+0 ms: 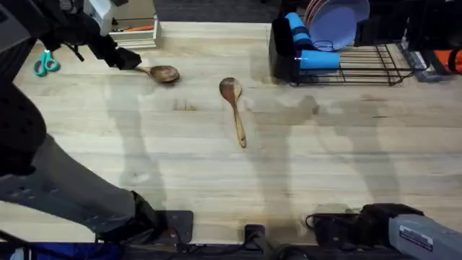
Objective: Pick up the spoon on the table one by one and put them onto the rack
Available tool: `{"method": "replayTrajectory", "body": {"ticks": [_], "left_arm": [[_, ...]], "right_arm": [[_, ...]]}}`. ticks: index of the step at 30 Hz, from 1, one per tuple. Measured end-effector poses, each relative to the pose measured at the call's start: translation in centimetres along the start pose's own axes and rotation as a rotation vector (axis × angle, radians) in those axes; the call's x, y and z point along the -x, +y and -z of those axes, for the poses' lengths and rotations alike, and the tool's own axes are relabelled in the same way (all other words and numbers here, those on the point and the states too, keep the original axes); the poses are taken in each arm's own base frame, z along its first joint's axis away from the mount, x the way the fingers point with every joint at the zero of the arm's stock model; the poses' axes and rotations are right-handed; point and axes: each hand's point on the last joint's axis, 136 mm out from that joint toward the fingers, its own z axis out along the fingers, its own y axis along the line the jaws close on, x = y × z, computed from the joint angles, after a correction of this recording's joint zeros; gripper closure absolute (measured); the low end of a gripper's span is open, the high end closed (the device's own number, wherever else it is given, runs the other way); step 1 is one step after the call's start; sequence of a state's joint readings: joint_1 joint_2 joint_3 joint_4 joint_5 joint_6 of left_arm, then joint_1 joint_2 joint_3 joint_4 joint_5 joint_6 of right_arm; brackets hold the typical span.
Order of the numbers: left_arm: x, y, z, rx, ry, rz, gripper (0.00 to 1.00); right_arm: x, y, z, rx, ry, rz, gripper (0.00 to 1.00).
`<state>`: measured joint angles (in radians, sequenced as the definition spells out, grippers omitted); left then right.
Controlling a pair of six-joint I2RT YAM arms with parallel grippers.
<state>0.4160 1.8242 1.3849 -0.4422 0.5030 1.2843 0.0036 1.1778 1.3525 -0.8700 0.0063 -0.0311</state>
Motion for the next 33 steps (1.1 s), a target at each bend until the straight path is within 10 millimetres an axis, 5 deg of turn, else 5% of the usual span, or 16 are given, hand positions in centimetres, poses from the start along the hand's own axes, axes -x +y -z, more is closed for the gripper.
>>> {"method": "replayTrajectory", "body": {"ticks": [24,33], "left_arm": [[-1.3,-1.4,-0.6,-0.06,0.05,0.026,0.01],[-0.3,0.6,0.7,-0.052,0.068,0.024,0.01]], "right_arm": [[-0.1,0.0,0.0,0.0,0.002,0.0,0.008],[-0.1,0.0,0.0,0.0,0.002,0.0,0.008]]}}
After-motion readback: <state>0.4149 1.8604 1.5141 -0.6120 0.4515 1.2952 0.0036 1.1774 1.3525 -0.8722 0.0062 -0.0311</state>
